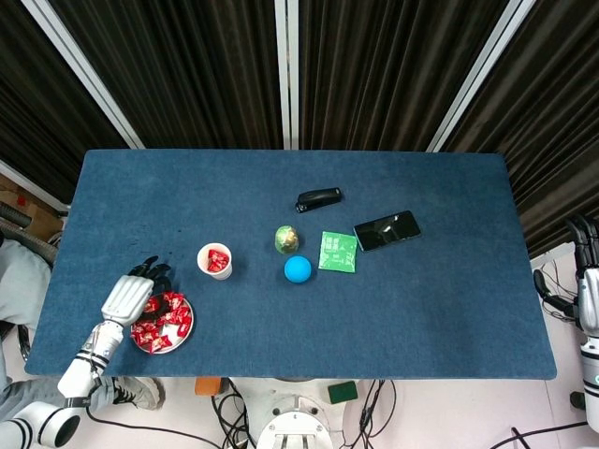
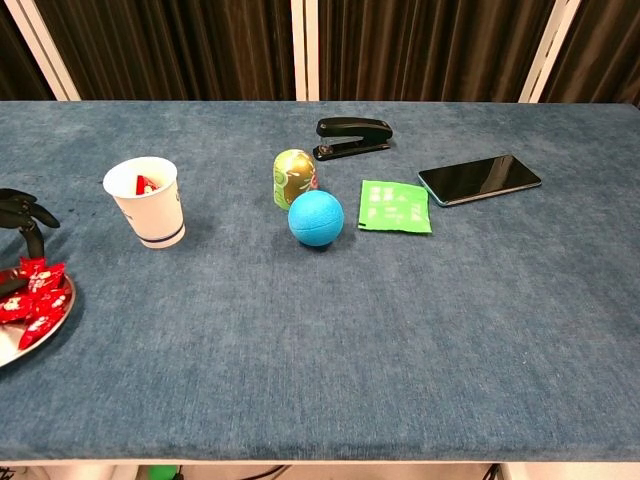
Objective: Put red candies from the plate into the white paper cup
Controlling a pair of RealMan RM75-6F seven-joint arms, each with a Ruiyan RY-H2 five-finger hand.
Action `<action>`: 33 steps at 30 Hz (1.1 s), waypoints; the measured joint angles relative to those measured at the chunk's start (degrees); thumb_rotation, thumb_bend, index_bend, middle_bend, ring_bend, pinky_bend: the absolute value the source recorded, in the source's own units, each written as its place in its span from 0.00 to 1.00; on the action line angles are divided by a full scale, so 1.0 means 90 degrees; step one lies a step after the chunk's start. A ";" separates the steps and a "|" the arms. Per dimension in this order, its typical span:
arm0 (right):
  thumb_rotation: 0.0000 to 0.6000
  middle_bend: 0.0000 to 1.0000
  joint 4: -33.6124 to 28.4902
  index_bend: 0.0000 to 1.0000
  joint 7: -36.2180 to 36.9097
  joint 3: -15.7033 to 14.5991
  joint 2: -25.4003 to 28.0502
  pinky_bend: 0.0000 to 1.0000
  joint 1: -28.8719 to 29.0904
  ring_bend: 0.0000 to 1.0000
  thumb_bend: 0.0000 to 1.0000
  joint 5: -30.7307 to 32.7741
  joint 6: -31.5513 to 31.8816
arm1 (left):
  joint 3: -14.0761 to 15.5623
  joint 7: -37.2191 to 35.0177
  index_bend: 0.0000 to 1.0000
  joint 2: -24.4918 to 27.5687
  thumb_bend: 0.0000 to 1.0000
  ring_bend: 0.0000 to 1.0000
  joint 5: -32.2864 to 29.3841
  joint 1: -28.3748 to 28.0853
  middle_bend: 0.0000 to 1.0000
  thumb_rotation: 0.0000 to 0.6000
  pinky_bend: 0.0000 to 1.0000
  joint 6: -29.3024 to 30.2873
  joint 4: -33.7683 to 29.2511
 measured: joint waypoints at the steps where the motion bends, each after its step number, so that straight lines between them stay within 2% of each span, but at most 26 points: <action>1: 1.00 0.00 0.0000 0.00 -0.0003 0.0000 0.0000 0.00 0.0002 0.00 0.35 -0.0002 -0.0001 | -0.0010 0.0000 0.51 -0.0008 0.31 0.05 0.0004 0.0001 0.21 1.00 0.21 0.0022 0.0009; 21: 1.00 0.00 -0.0008 0.00 0.0000 0.0005 0.0000 0.00 0.0026 0.00 0.35 -0.0009 -0.0017 | -0.0182 0.0062 0.60 0.0152 0.31 0.05 0.0129 -0.0010 0.24 1.00 0.21 0.0438 -0.0279; 33: 1.00 0.00 0.0070 0.00 0.0120 -0.0013 -0.0041 0.00 -0.0007 0.00 0.35 -0.0026 0.0038 | -0.0486 0.0337 0.60 0.0914 0.31 0.05 0.0288 -0.0086 0.25 1.00 0.21 0.0899 -0.1531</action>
